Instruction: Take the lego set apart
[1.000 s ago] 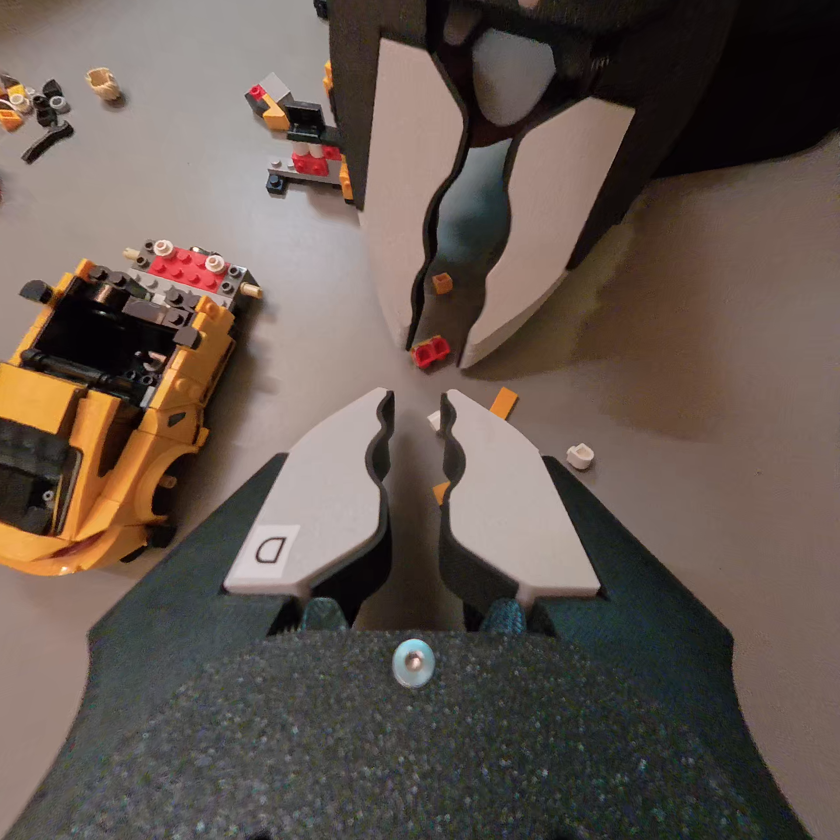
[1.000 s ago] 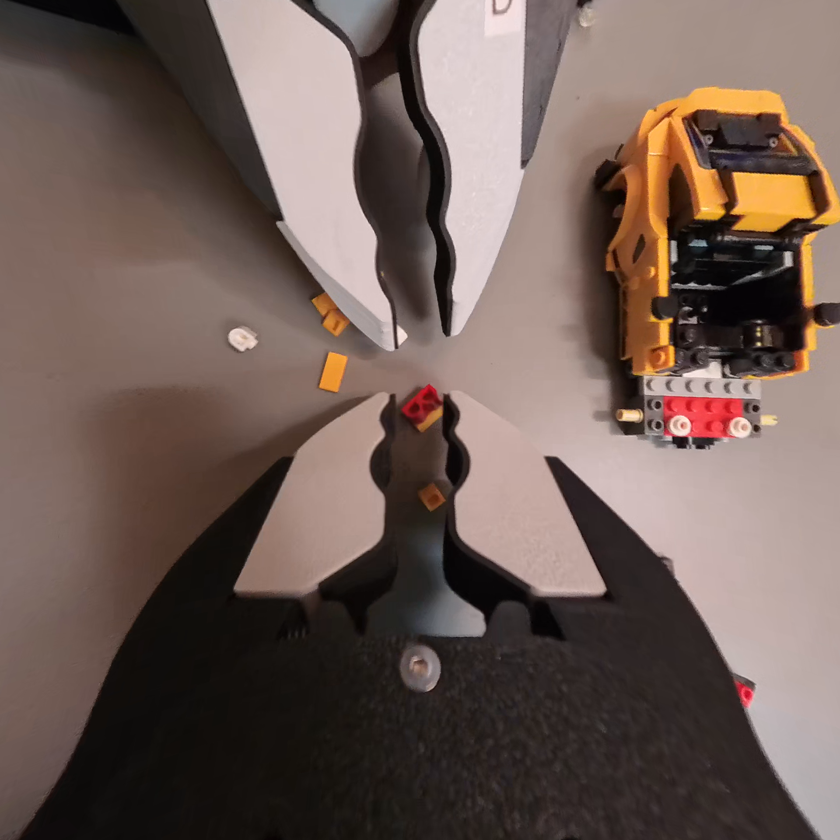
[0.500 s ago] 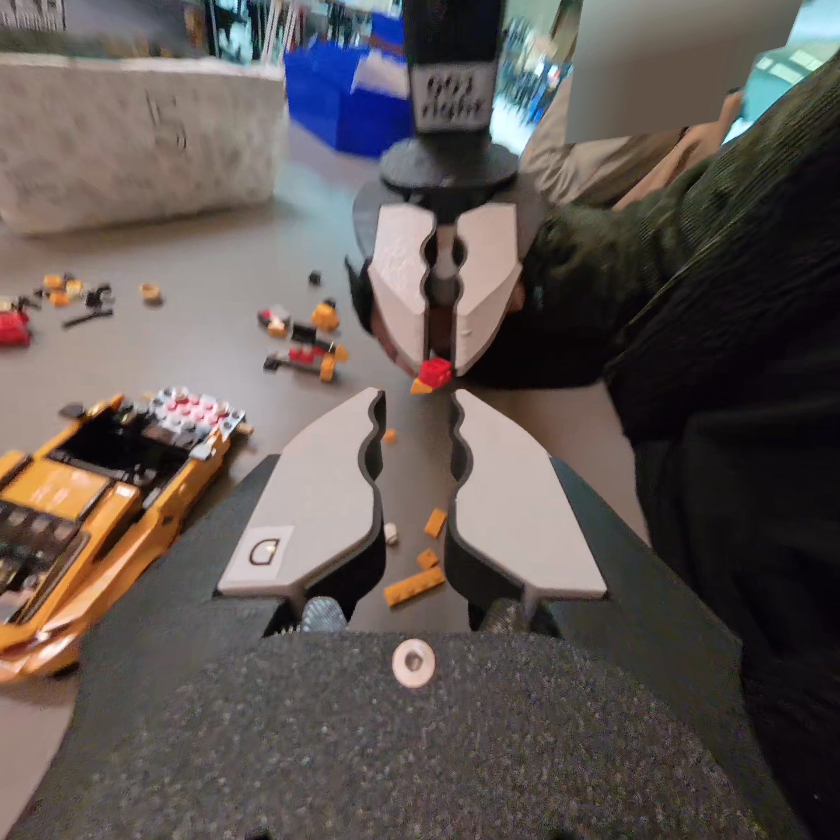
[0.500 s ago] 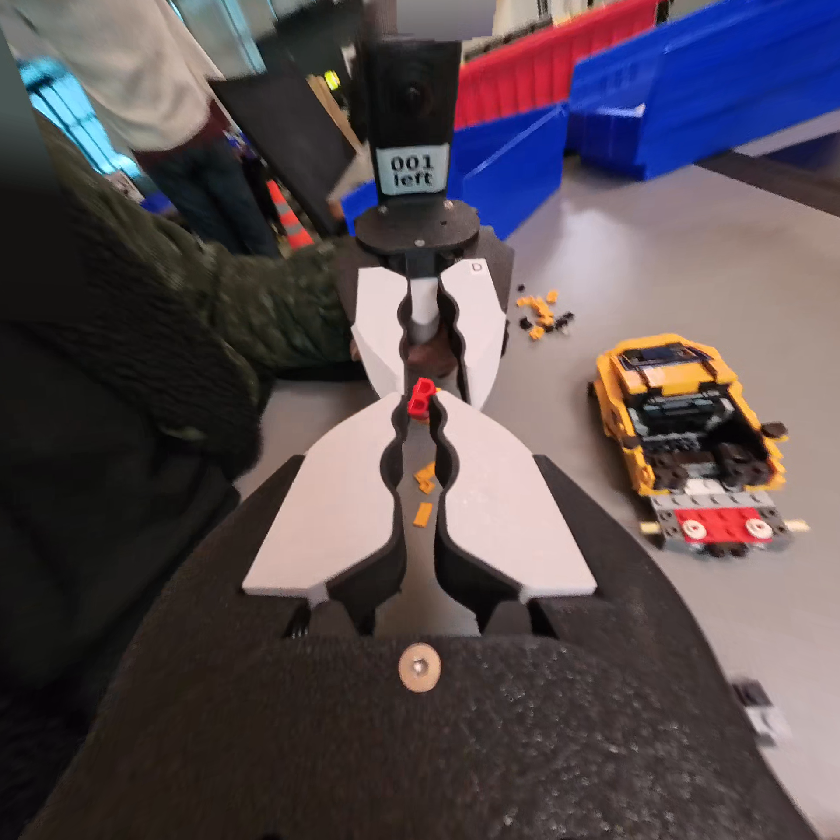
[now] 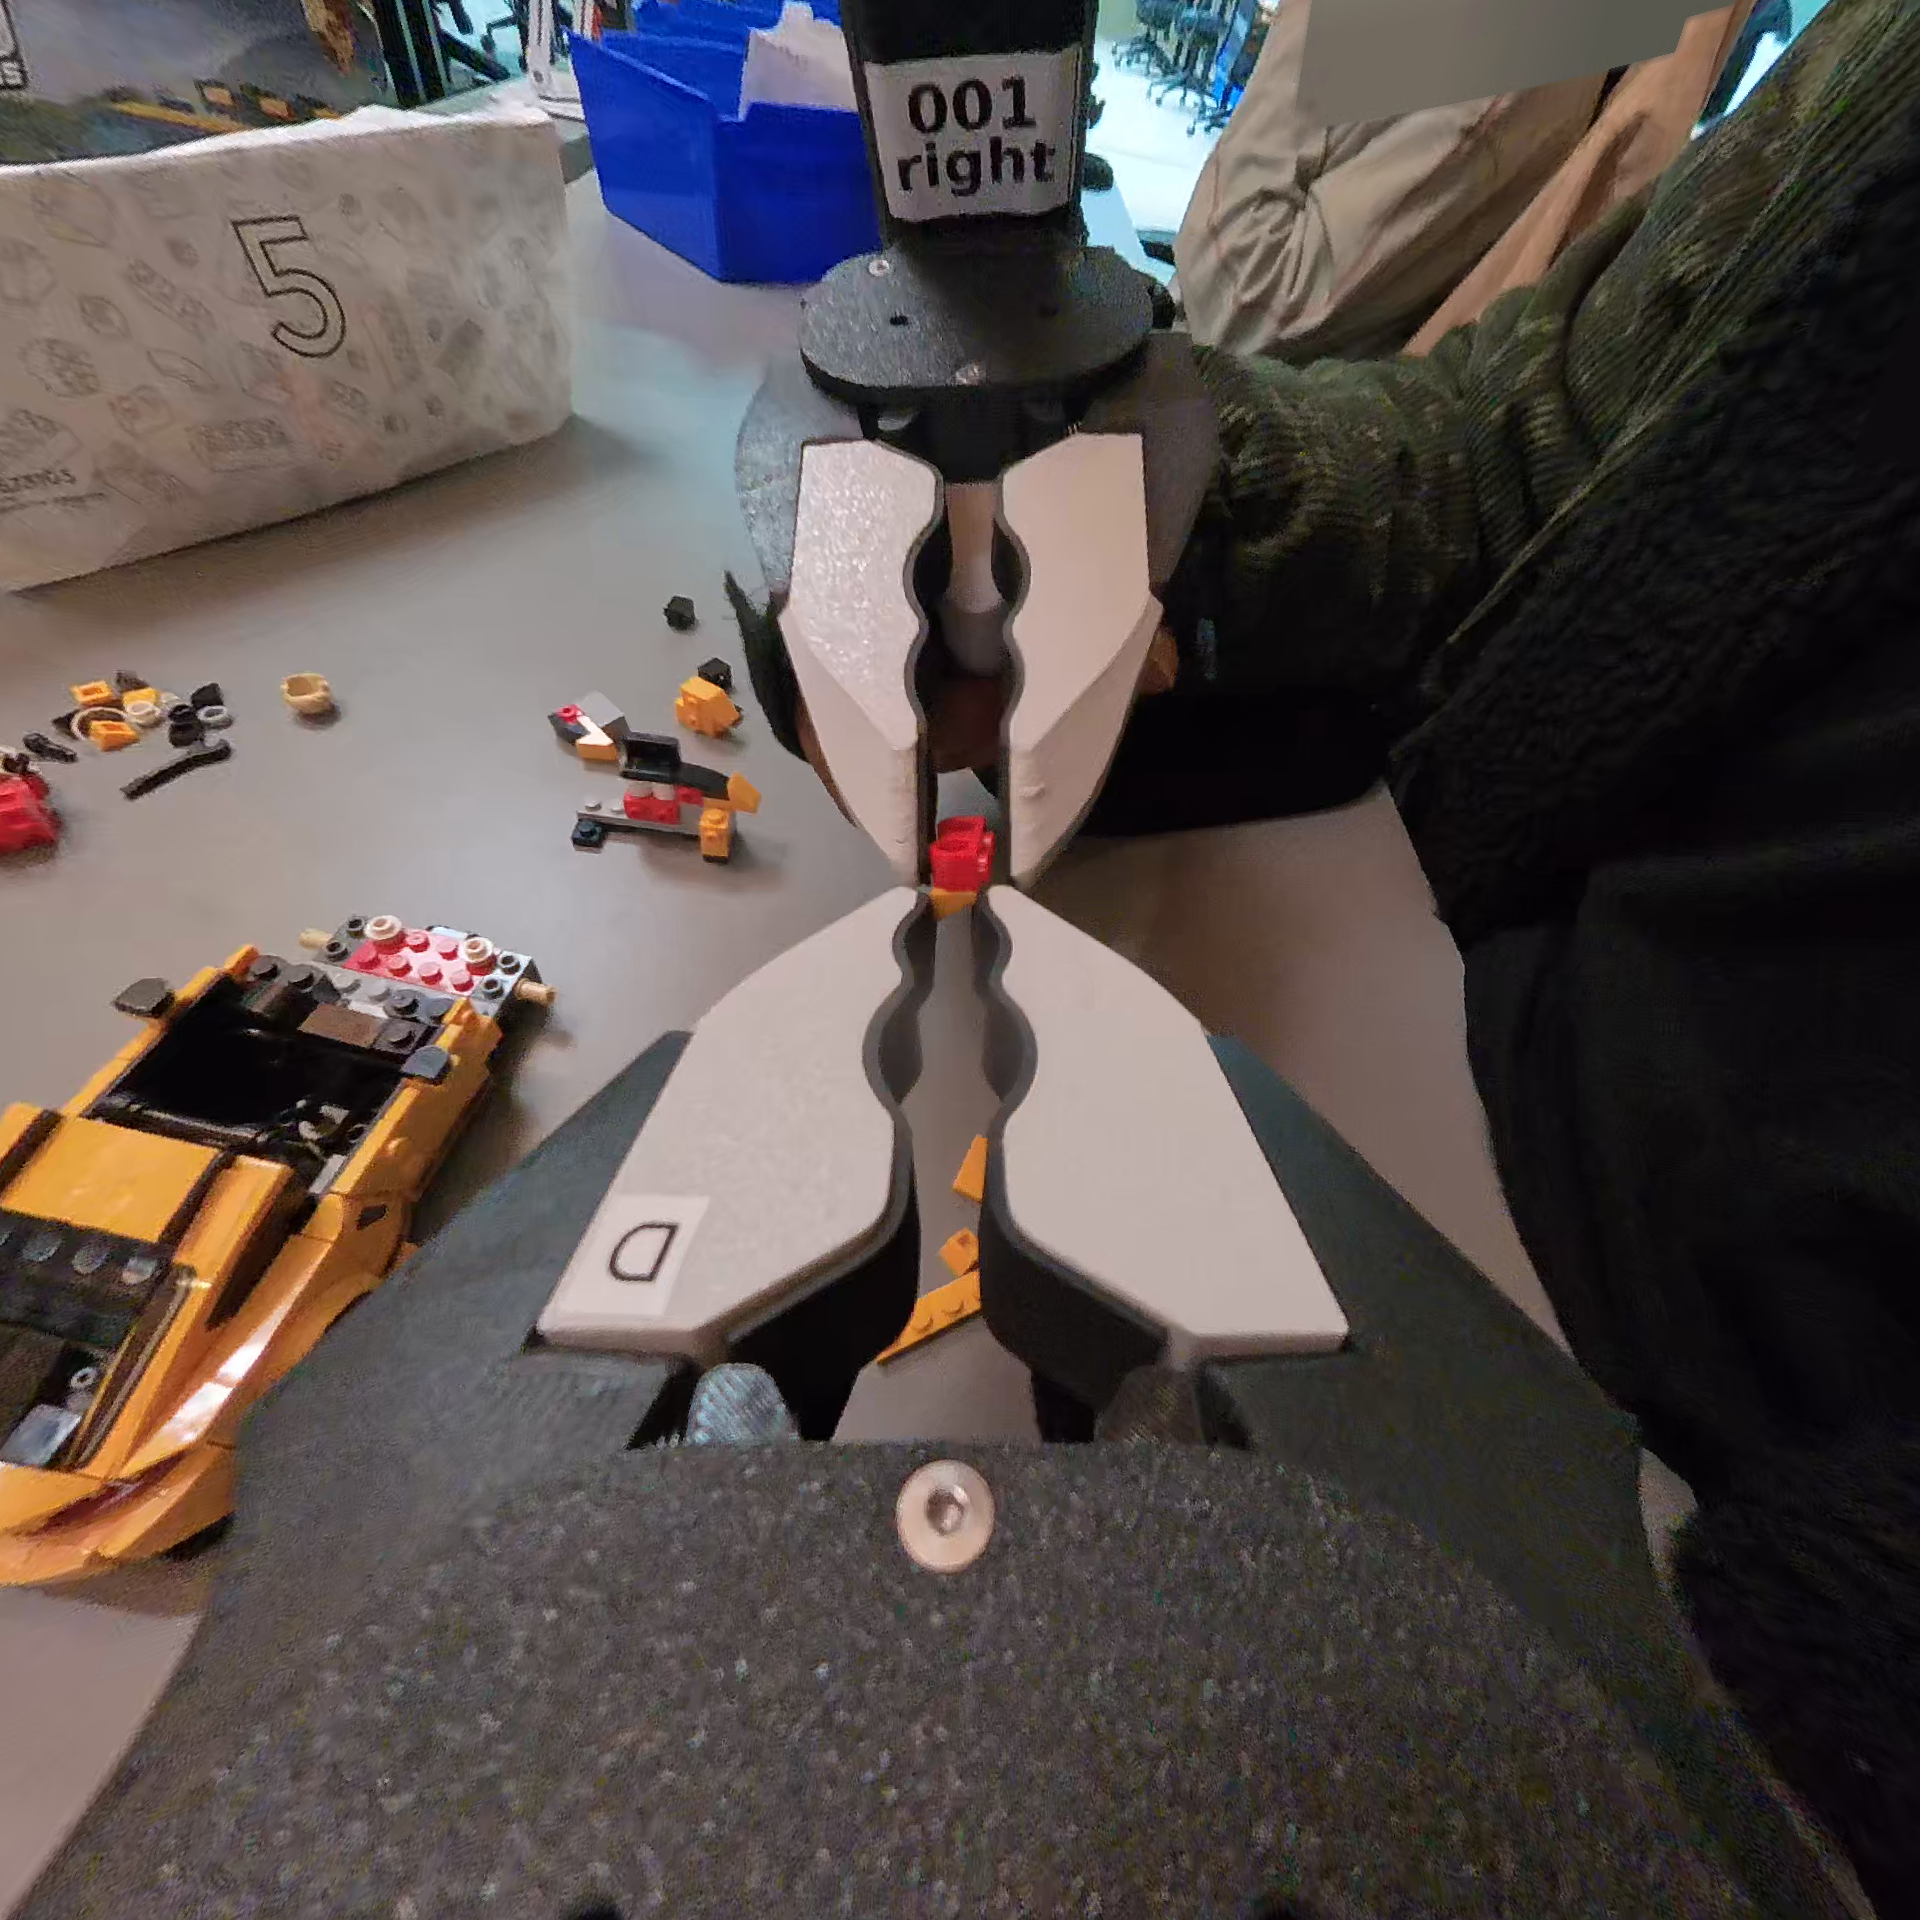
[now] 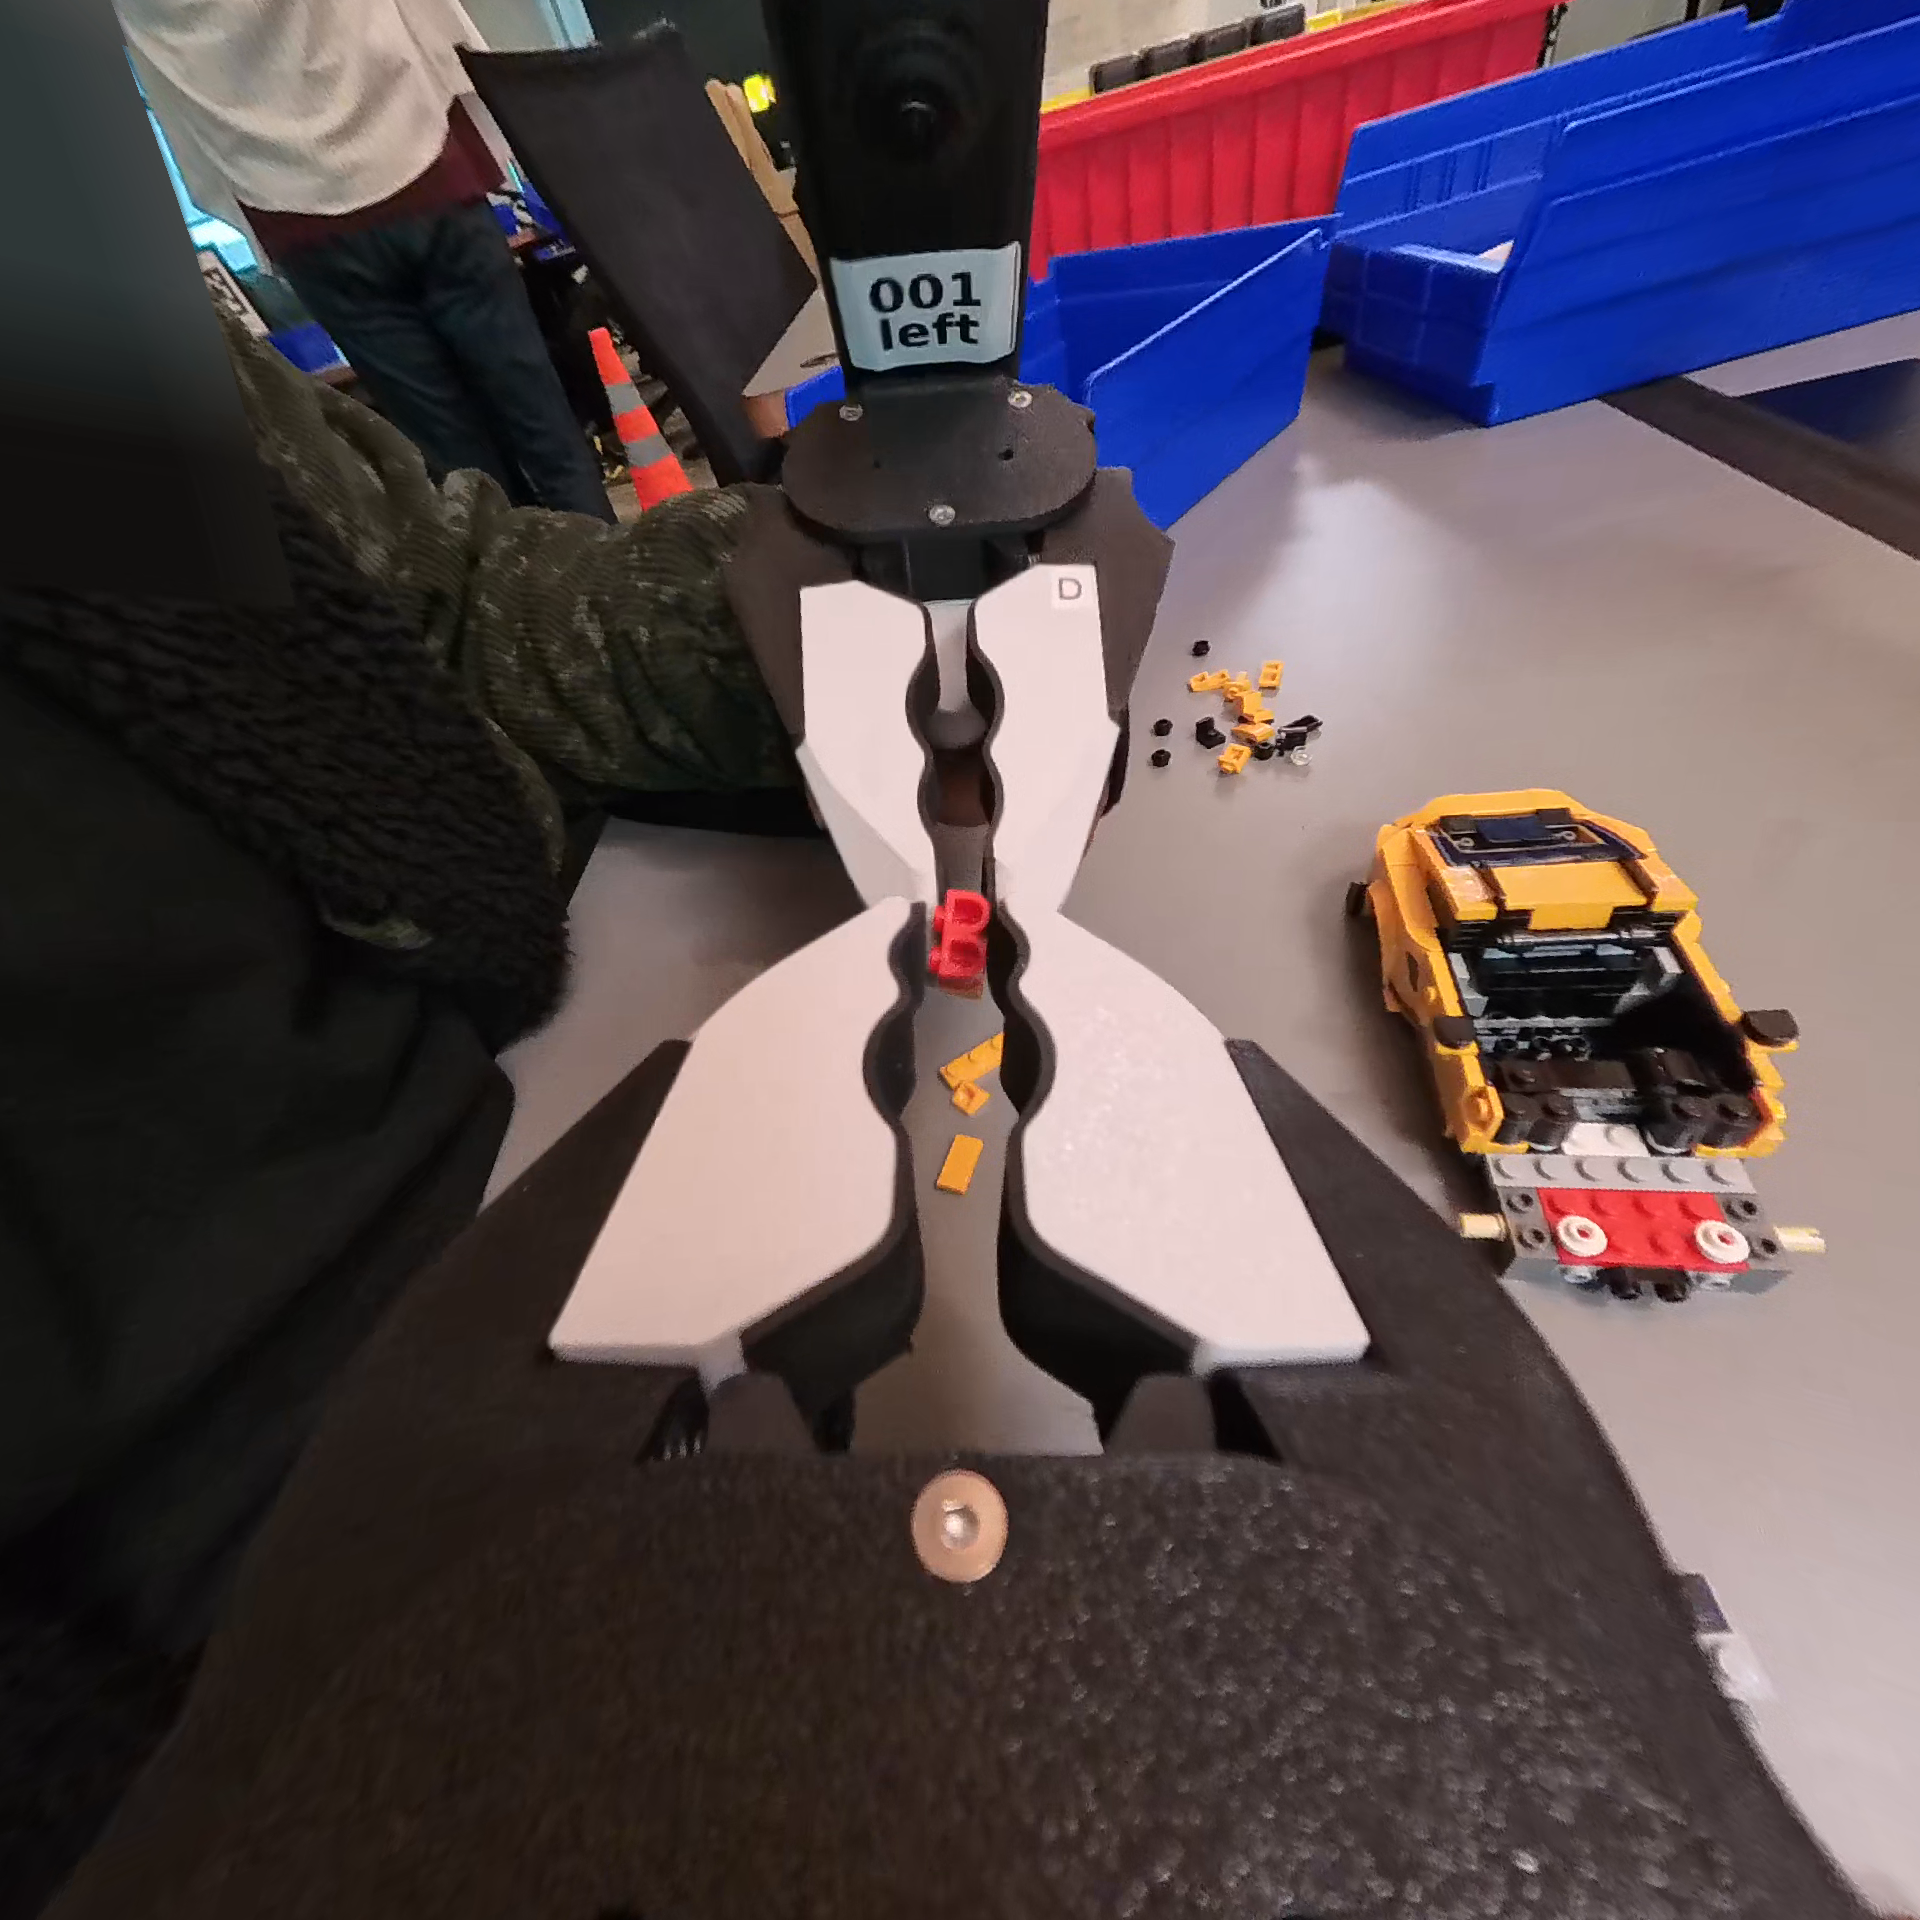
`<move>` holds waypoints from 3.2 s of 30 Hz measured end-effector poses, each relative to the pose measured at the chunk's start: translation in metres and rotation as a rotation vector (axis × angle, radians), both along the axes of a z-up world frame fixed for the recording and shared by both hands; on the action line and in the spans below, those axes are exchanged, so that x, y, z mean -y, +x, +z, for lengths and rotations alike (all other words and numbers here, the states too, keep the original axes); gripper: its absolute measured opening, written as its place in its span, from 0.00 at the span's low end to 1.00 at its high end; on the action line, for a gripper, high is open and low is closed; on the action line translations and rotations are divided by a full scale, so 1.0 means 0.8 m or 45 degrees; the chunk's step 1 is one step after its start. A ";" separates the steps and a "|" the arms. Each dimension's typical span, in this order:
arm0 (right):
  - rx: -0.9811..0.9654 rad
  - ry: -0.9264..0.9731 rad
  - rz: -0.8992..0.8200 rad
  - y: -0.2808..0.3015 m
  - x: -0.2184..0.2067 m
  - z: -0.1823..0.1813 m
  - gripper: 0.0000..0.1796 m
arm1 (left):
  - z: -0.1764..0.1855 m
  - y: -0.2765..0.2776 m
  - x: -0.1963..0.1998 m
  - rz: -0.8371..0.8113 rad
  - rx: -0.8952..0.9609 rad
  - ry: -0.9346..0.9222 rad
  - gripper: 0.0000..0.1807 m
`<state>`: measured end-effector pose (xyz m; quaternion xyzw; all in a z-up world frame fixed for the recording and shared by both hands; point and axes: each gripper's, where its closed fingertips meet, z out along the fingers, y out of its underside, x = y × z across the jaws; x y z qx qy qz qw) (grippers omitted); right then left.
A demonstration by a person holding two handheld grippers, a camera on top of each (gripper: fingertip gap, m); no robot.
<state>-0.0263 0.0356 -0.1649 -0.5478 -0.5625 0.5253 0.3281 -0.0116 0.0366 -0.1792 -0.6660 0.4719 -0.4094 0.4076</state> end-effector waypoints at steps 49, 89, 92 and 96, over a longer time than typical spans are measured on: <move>0.370 0.192 0.040 0.004 0.010 -0.077 0.06 | -0.075 -0.012 0.016 -0.118 -0.440 0.006 0.00; 0.524 0.434 -0.039 -0.001 0.000 -0.105 0.07 | -0.068 -0.018 0.005 -0.052 -0.429 0.012 0.04; 0.508 0.431 -0.027 -0.005 0.005 -0.103 0.08 | -0.084 -0.017 0.009 -0.071 -0.533 0.038 0.04; 0.478 0.450 -0.077 0.002 -0.010 -0.089 0.09 | -0.090 -0.023 0.006 -0.057 -0.584 0.059 0.04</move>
